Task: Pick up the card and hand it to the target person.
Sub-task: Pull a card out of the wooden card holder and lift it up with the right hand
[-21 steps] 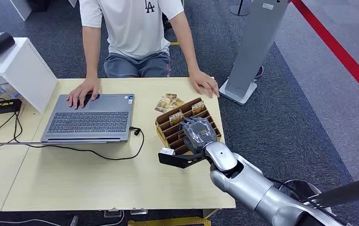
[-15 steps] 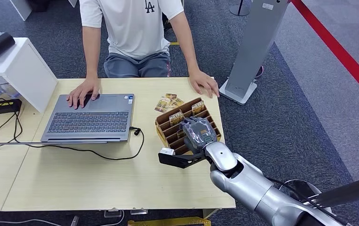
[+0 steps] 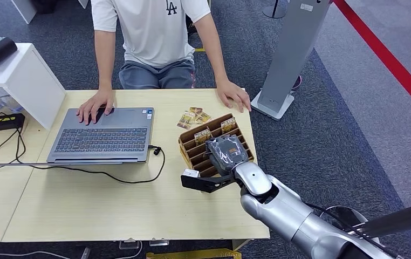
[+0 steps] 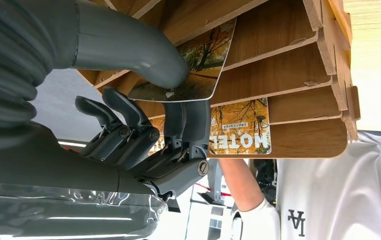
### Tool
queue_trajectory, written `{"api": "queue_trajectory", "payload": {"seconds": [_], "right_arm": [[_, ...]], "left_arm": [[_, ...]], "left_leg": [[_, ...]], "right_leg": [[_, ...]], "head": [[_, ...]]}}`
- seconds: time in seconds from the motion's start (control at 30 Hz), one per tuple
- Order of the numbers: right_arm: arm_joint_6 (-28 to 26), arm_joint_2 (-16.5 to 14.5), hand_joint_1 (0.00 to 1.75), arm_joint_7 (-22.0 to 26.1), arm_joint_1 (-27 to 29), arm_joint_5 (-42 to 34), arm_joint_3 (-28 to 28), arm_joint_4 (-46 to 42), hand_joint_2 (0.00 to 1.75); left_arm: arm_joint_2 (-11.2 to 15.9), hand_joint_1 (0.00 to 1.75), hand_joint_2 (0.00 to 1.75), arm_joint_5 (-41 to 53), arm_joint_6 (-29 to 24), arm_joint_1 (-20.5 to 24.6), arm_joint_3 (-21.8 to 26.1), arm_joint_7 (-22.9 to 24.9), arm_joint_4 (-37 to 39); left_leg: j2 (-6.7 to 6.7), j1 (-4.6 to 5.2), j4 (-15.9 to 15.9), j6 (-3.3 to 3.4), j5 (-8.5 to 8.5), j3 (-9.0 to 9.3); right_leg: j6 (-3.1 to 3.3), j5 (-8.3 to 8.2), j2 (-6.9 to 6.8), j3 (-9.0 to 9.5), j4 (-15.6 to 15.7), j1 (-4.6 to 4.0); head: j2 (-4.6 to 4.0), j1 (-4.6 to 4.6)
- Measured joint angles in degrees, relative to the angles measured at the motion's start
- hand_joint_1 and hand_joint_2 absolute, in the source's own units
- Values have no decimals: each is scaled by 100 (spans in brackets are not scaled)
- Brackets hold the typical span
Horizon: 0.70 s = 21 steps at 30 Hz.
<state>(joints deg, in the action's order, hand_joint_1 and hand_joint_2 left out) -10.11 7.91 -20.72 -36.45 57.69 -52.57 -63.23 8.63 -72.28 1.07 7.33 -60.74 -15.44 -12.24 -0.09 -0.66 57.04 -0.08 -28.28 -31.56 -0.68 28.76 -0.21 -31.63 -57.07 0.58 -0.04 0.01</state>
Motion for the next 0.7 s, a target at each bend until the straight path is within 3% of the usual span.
{"api": "queue_trajectory", "payload": {"seconds": [0.3,0.7], "right_arm": [[13,0,175,0,0,-3,0,0,175],[321,48,175,-47,-33,-143,20,-213,175]], "left_arm": [[7,0,0,47,274,-4,-5,-32,0],[29,0,0,-42,151,-14,-7,34,0]], "left_leg": [[0,0,0,0,0,1],[0,0,0,0,0,-1]], "right_leg": [[0,0,0,1,0,0],[0,0,0,0,0,0]], "head": [[0,2],[0,1]]}}
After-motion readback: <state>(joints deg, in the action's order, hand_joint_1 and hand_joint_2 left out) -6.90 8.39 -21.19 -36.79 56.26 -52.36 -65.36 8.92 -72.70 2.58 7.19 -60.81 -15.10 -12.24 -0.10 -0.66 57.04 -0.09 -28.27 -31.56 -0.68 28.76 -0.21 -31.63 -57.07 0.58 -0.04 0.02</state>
